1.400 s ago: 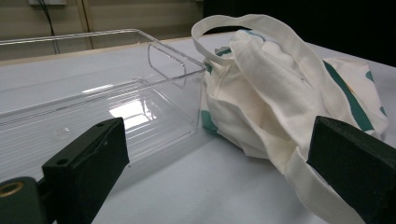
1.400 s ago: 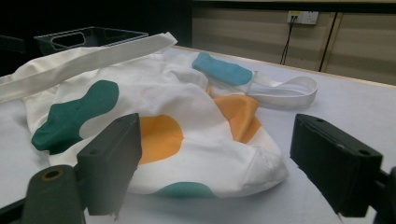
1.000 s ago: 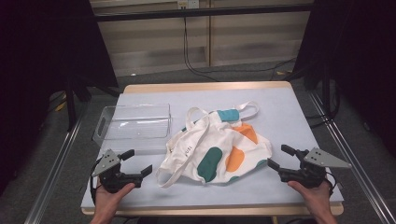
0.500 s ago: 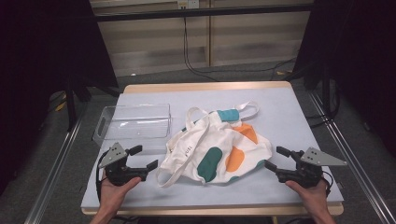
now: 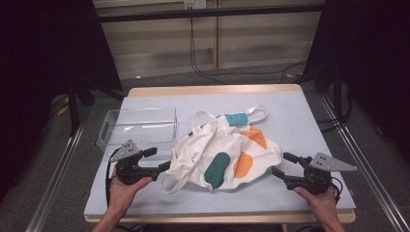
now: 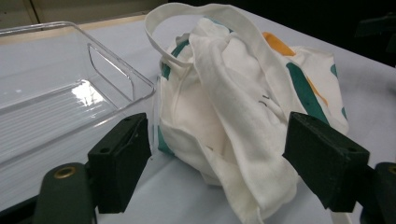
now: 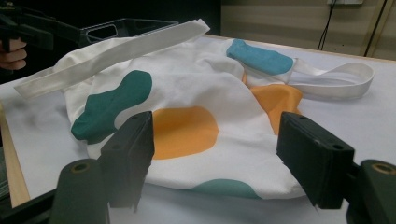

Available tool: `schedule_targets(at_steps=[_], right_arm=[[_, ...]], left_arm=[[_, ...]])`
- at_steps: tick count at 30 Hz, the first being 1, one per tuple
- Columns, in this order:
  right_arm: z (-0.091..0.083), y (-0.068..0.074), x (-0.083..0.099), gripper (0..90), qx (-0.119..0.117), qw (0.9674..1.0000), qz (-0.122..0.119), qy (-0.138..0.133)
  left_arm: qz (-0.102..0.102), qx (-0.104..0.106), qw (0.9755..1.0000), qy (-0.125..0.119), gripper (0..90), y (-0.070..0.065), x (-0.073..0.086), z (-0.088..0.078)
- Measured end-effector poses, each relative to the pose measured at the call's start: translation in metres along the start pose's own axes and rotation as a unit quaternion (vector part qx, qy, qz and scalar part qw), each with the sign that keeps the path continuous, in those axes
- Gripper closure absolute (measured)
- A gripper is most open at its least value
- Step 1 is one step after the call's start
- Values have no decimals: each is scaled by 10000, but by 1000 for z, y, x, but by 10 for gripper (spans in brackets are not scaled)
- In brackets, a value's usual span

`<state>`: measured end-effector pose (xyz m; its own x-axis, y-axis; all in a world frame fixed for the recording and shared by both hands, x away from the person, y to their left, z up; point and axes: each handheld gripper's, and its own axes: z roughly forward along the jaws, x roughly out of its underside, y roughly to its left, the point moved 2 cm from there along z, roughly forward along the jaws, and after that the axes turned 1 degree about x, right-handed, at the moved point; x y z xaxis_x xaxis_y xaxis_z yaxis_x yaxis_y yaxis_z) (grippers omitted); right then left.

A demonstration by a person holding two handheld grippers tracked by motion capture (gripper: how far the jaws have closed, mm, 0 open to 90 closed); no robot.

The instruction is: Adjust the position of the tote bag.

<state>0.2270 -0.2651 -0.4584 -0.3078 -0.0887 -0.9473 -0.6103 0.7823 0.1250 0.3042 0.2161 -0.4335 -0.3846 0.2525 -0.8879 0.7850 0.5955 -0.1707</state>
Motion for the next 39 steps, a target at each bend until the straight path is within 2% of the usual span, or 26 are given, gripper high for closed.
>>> schedule_targets(at_steps=[2,4,7,9,11,12,13,15,17,20,21,24,25,27,28,29,31,32,33,34,36,37,39], right_arm=[[2,-1,0,272,-33,10000,0,44],[5,0,1,263,-33,10000,17,79],[5,1,1,263,-81,9999,-73,113],[5,3,1,262,-107,9998,-132,132],[4,4,2,261,-129,9997,-153,121],[4,4,2,261,-129,9997,-153,121],[4,5,1,260,-148,9997,-151,128],[4,7,1,260,-117,9995,-234,161],[3,6,-1,261,-124,9996,-200,128],[3,6,-2,261,-116,9997,-175,132],[3,8,-2,261,-96,9995,-231,171],[4,10,-2,261,-111,9995,-246,190],[3,10,-2,261,-109,9994,-272,195],[2,10,-2,260,-110,9995,-216,197],[2,10,-2,260,-110,9995,-216,197],[2,9,-1,260,-130,9995,-225,200],[3,8,0,259,-137,9995,-192,216],[3,8,0,259,-137,9995,-192,216],[4,8,1,257,-182,9993,-220,260],[4,8,1,257,-182,9993,-220,260],[5,9,1,254,-235,9991,-242,252],[5,10,1,254,-257,9990,-255,278],[7,11,2,253,-276,9987,-306,303]], left_arm=[[13,11,10000,53,241,1,-5,1],[-61,49,9999,75,248,1,-8,2],[-8,96,9999,67,272,1,-16,7],[-84,88,9998,148,287,2,-20,12],[-175,301,9990,269,312,3,-25,20],[-175,301,9990,269,325,3,-25,20],[-85,264,9990,353,325,1,-29,23],[-108,367,9983,431,355,0,-33,28],[-70,369,9974,609,371,-4,-38,37],[9,334,9970,693,387,-9,-40,43],[95,444,9957,813,405,-12,-43,49],[131,394,9947,943,424,-14,-46,54],[132,526,9927,1081,427,-13,-49,60],[154,476,9921,1150,442,-13,-51,62],[126,492,9921,1144,442,-12,-53,63],[52,522,9916,1185,489,-11,-56,67],[49,490,9907,1265,490,-11,-58,70],[7,541,9901,1296,490,-11,-60,73],[89,475,9889,1406,506,-10,-63,78],[89,475,9889,1406,505,-10,-63,78],[91,530,9860,1581,503,-7,-65,87],[92,446,9859,1612,504,-5,-66,89],[-50,483,9862,1585,520,0,-66,94]])
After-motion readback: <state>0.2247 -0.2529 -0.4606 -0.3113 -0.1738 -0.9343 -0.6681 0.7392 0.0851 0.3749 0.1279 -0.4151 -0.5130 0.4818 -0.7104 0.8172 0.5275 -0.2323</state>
